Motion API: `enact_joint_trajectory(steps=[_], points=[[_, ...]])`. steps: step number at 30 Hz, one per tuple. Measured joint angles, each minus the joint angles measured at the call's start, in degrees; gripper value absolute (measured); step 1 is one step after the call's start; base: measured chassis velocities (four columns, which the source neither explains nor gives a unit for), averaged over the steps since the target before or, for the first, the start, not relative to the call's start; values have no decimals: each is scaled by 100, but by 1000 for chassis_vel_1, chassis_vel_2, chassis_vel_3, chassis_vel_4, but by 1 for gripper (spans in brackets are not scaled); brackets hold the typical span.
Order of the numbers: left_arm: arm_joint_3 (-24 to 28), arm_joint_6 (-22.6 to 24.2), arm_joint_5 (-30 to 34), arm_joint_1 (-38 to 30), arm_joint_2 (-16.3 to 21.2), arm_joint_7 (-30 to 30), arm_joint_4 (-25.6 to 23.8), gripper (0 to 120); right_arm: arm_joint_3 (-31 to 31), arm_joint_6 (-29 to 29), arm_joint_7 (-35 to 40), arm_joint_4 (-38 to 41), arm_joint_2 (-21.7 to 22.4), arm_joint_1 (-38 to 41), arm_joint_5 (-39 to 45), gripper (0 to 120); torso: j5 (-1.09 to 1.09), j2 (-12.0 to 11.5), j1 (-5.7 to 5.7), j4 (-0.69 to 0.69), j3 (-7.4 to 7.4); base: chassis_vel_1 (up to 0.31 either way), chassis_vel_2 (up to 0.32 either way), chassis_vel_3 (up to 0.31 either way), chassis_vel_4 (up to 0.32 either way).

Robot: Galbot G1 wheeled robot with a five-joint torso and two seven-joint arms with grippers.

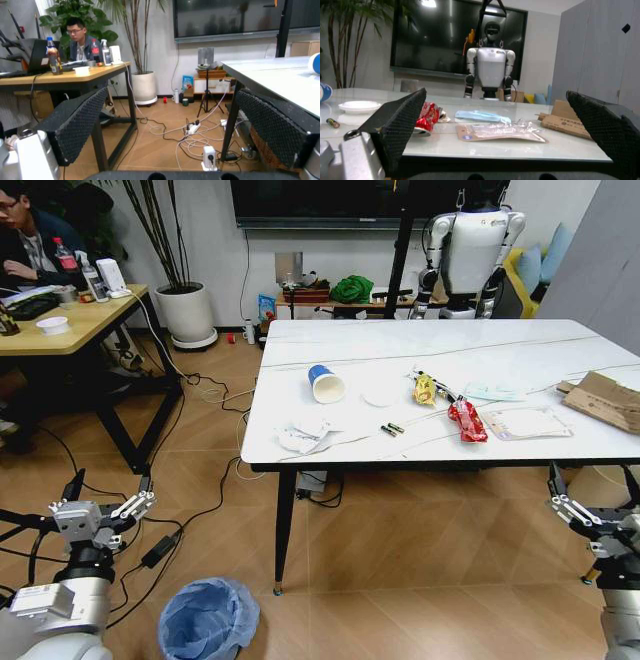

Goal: Pick up the trash bin and place the trash from the table into it.

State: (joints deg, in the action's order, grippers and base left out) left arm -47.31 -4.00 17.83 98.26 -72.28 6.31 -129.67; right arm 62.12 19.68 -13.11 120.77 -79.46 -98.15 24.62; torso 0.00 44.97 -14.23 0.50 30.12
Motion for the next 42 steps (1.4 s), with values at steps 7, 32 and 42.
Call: enact_joint_trajectory(steps=[7,32,42], points=[[-1,0,10,13,12,-15,20,100,-109,-64,-257,-130,98,-44,23,100,0,-173,72,0,-102,0,0,0,0],[-67,-66,159,252,-128,-129,279,100,-834,250,-482,-793,15,169,-566,100,-1,-861,367,0,-492,0,0,0,0],[30,-68,132,167,-195,-131,364,100,-793,289,-456,-805,47,151,-559,100,0,-1076,451,0,-625,0,0,0,0]])
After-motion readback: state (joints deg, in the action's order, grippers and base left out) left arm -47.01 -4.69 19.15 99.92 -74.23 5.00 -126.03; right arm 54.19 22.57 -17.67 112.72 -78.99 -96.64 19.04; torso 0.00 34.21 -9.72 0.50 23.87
